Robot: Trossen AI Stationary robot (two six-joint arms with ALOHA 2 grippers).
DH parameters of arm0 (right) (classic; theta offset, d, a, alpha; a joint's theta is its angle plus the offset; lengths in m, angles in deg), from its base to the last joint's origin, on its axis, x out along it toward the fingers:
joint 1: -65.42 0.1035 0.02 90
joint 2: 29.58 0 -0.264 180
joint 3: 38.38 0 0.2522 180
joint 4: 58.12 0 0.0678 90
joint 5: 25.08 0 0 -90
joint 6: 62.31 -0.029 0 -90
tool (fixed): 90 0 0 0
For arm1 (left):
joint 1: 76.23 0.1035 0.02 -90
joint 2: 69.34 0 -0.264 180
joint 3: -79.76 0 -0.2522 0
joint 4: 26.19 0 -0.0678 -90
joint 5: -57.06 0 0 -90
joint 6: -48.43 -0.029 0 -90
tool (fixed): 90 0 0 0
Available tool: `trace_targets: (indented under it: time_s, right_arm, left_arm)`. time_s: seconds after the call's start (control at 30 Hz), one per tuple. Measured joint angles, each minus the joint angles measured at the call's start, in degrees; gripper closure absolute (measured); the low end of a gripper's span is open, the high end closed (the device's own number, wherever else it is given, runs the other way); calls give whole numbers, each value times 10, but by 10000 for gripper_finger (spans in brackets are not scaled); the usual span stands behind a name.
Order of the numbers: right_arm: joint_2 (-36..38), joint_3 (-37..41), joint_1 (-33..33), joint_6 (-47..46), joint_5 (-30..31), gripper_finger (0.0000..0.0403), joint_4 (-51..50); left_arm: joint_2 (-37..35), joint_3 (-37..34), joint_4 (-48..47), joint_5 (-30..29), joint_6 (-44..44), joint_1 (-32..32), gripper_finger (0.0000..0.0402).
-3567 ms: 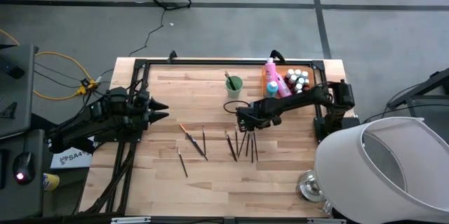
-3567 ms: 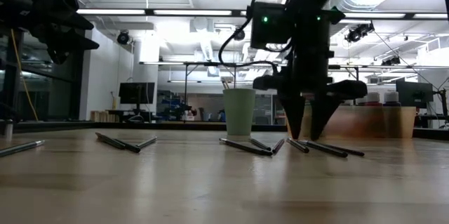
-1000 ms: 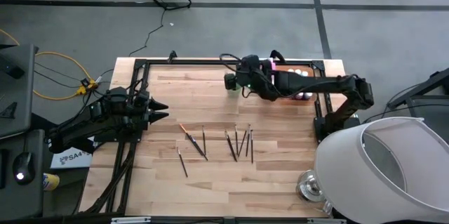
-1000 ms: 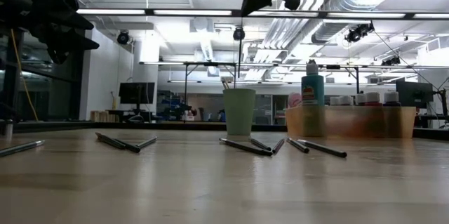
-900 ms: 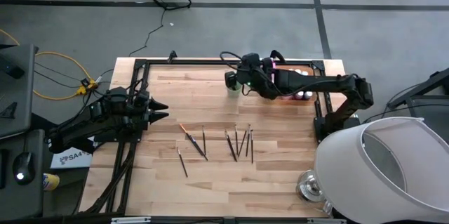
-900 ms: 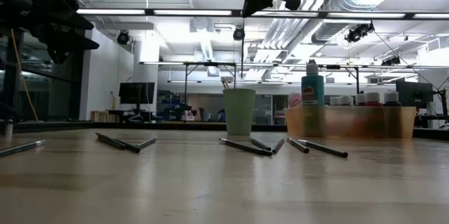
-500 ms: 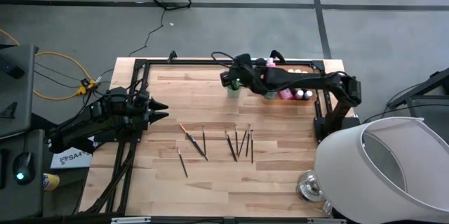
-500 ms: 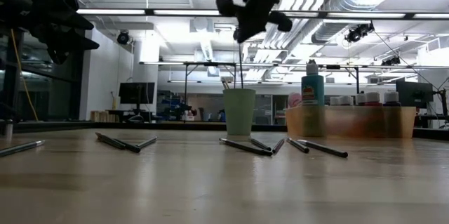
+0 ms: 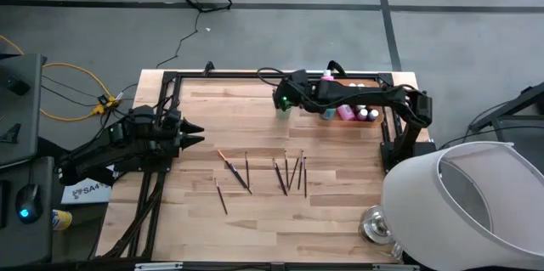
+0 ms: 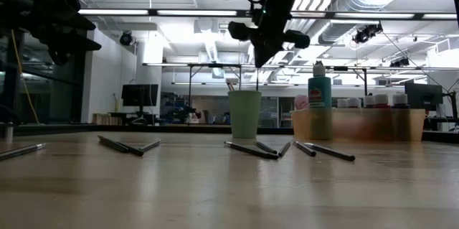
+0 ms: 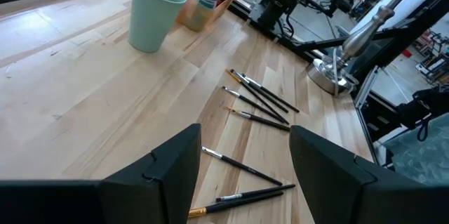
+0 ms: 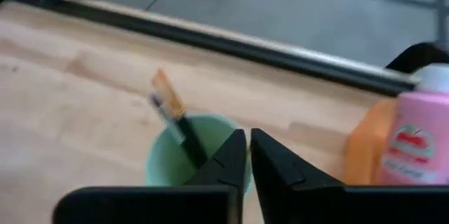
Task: Pick & Place Paint Supplies
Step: Put the gold paintbrush into the green cup, then put the silver paintbrush into the green cup
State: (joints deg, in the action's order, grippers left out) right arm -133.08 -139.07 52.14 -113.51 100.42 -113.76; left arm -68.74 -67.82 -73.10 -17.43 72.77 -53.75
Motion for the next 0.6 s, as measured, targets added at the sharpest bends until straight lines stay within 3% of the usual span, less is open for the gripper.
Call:
trace_targets:
  time_s: [0.4, 0.6]
  right_arm:
    - [2, 0, 10, -17, -125, 253, -41]
    - [3, 0, 26, -106, -225, 229, -162]
  left_arm:
    - [0, 0, 0, 0, 0, 0, 187]
    - [0, 0, 0, 0, 0, 0, 187]
